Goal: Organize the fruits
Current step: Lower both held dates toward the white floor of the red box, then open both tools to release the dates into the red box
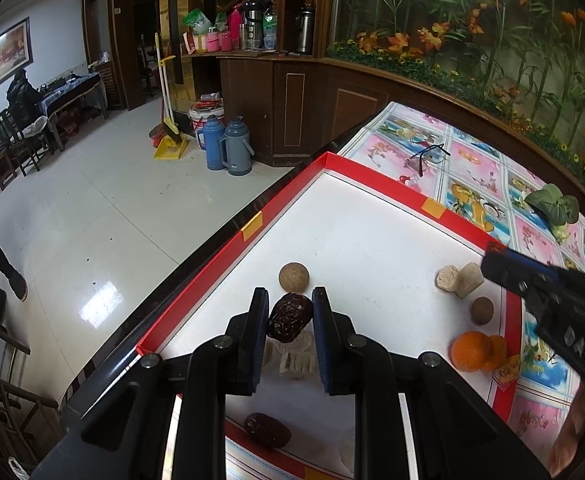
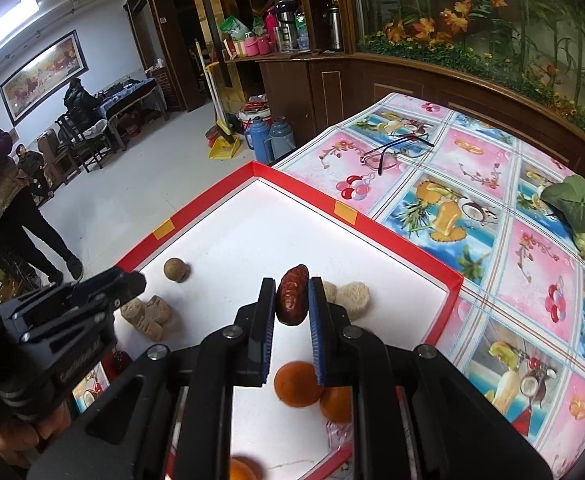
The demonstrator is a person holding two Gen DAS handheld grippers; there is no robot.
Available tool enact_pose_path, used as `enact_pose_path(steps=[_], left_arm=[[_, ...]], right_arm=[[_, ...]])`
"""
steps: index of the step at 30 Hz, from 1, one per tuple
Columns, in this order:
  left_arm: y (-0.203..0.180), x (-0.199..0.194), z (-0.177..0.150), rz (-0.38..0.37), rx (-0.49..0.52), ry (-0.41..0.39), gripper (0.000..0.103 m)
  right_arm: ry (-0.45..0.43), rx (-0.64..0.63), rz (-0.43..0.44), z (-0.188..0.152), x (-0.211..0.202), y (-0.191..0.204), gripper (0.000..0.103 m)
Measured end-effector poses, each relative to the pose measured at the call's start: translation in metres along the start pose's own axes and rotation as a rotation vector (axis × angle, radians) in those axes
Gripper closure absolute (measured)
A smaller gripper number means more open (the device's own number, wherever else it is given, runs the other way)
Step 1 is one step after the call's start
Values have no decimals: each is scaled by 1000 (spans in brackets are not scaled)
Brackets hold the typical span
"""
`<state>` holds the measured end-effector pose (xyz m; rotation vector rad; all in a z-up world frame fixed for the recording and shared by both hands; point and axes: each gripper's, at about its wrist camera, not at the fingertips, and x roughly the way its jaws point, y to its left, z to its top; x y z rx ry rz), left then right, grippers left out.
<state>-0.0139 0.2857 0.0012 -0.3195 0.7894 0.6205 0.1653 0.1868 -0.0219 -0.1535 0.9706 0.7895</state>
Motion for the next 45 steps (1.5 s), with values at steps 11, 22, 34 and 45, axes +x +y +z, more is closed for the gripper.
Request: enact_pose_path(steps=[11, 22, 34, 45], left_arm=[[4, 9, 2, 33, -28, 16, 83], [4, 10, 2, 32, -28, 12, 83], [2, 12, 3, 33, -31, 17, 83], [5, 16, 3, 38, -47, 35, 82]], right_arm=[[57, -16, 18, 13, 28, 0, 85], [82, -18, 3, 18, 42, -4, 85], [87, -18, 6, 21, 47, -8, 85], [108, -15, -2, 26, 59, -9, 85]])
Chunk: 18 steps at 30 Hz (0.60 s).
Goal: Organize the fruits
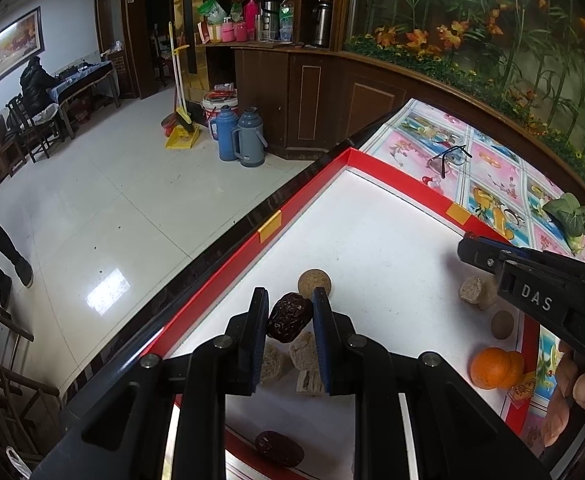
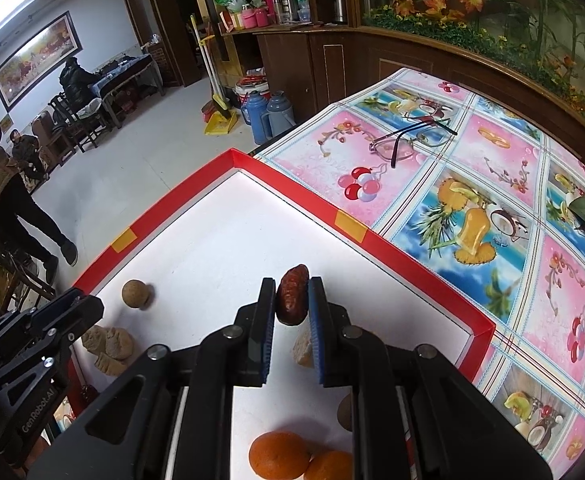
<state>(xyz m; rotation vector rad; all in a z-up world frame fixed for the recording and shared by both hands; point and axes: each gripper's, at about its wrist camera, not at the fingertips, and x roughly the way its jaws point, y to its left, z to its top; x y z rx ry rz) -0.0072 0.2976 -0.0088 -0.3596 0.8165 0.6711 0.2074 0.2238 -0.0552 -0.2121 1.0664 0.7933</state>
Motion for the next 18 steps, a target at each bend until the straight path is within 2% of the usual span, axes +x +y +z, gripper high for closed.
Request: enact_pose_path(steps=[2, 3, 5, 6, 7, 8, 10, 18], left_arm=[[1, 0, 0, 4, -13, -3, 79], [2, 0, 0, 6, -15, 1, 73], [1, 0, -1, -10, -17, 11, 42], [1, -2, -2, -11, -15, 6, 33], [0, -5, -3, -8, -8, -7, 31], [-2, -8, -4, 1, 1, -19, 30], [-3, -12, -6, 2, 7, -21, 28], [-5, -11, -9, -8, 2, -9, 26]], right_arm=[[2, 1, -5, 1, 2, 1, 85], [1, 4, -7, 1, 3, 0, 85], [4, 17, -2, 2, 5, -1, 85], [11, 19, 5, 2, 6, -1, 84], [11, 16, -1, 2, 6, -1, 79], [7, 17, -6, 1, 5, -1, 60], [-7, 29, 8, 0, 2, -4, 39], [-15, 45, -13, 0, -2, -9, 39]])
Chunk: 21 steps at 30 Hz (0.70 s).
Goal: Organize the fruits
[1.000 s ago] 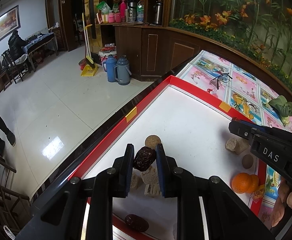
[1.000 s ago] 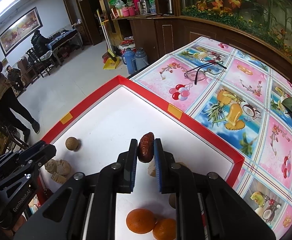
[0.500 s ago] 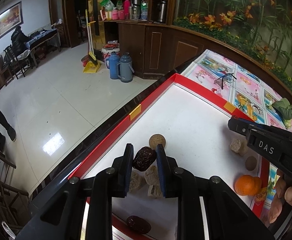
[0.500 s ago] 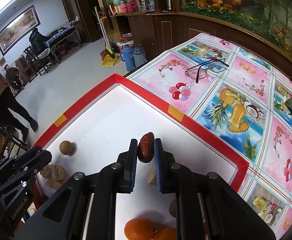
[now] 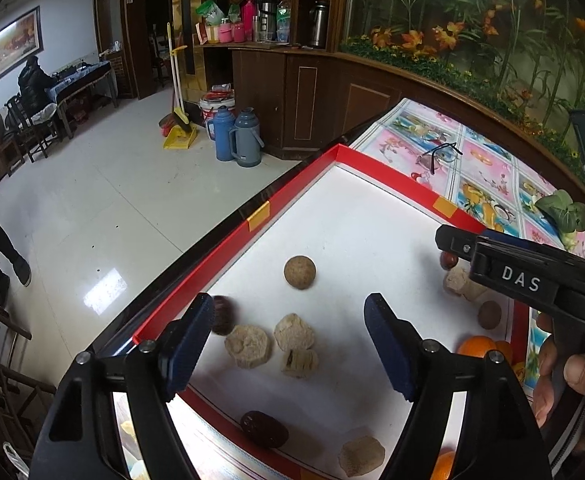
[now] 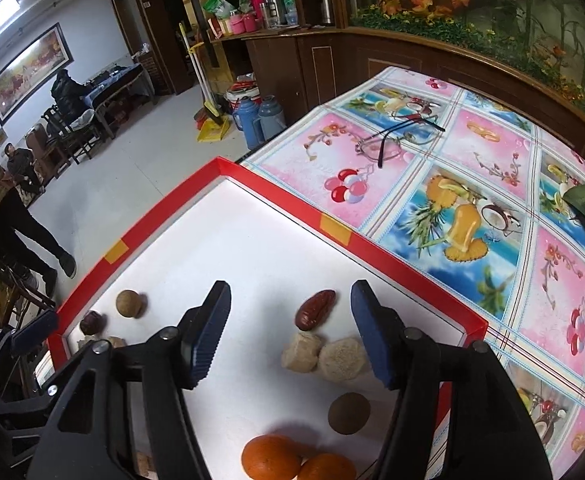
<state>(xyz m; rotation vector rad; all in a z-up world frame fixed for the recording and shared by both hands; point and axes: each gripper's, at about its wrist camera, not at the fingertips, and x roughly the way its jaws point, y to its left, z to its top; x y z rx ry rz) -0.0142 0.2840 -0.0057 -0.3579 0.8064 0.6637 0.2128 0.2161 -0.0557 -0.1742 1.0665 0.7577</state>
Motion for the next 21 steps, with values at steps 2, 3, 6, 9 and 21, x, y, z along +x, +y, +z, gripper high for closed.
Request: enact_pose_path(steps=[2, 3, 6, 9, 21], left_arm=[[-1, 1, -2, 0, 5, 8, 26], [-2, 2, -2, -4, 5, 10, 26], [-3, 1, -2, -8, 7, 11, 26], [-5, 0, -3, -4, 14, 16, 26], [-13, -18, -11, 0, 20, 4, 22]], right_arm=[[12, 5, -1, -1, 5, -2, 39], [13, 9, -1, -2, 6, -4, 39], [19, 17, -1, -4, 8, -7, 39], [15, 27, 2, -5, 6, -10, 39], [-35, 60, 23, -19, -26, -19, 15]])
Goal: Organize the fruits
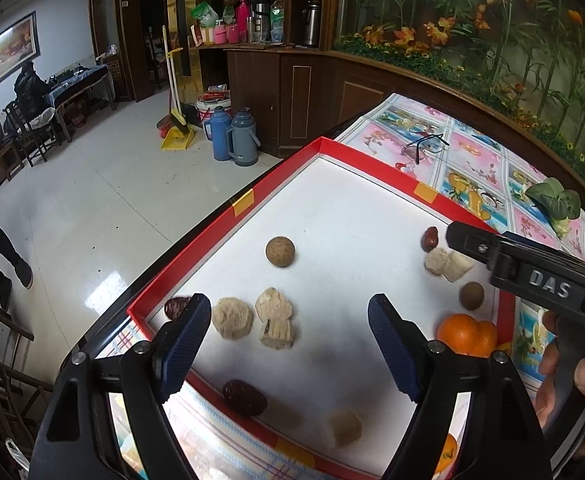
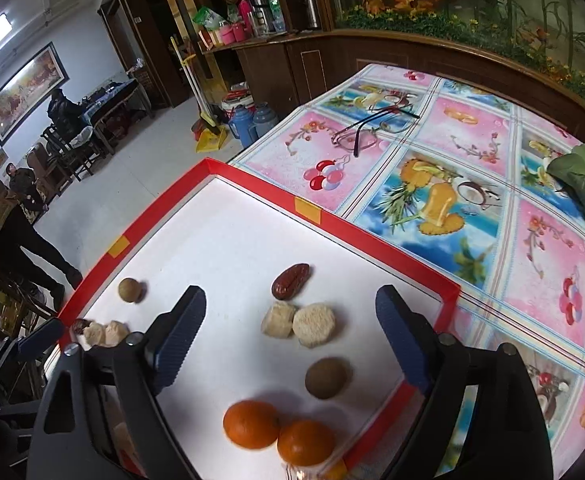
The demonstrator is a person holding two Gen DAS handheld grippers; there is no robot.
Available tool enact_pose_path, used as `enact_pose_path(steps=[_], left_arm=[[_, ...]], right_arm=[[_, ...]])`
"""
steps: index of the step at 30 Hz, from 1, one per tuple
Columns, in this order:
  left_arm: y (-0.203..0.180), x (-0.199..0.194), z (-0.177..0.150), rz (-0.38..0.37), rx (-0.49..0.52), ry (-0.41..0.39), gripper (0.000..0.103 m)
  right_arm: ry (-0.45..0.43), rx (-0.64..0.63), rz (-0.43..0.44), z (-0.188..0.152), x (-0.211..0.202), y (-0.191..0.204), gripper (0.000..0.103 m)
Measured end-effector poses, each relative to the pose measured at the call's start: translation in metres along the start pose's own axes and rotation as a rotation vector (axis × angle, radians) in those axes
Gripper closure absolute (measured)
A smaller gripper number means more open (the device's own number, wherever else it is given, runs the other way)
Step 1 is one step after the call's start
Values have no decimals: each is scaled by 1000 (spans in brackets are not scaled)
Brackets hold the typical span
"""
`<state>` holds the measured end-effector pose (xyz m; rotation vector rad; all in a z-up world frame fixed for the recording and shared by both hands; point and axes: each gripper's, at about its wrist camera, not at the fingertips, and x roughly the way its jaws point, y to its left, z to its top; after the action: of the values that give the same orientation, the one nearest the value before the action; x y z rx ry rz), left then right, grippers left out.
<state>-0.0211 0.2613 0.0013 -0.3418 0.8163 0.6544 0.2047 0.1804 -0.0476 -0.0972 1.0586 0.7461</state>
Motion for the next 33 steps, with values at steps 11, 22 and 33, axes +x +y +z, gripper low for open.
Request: enact_pose_path(steps=[11, 22, 33], left_arm=[[-19, -29, -29, -28, 42, -19, 20], [-38, -63, -58, -36, 113, -65, 10], [-40, -73, -64, -51, 81, -117, 0]], right_arm=[[-95, 1, -19, -58, -78, -9, 6], [-164, -174, -91, -143, -153, 6, 0], [-187, -189, -98, -166, -171, 7, 0]])
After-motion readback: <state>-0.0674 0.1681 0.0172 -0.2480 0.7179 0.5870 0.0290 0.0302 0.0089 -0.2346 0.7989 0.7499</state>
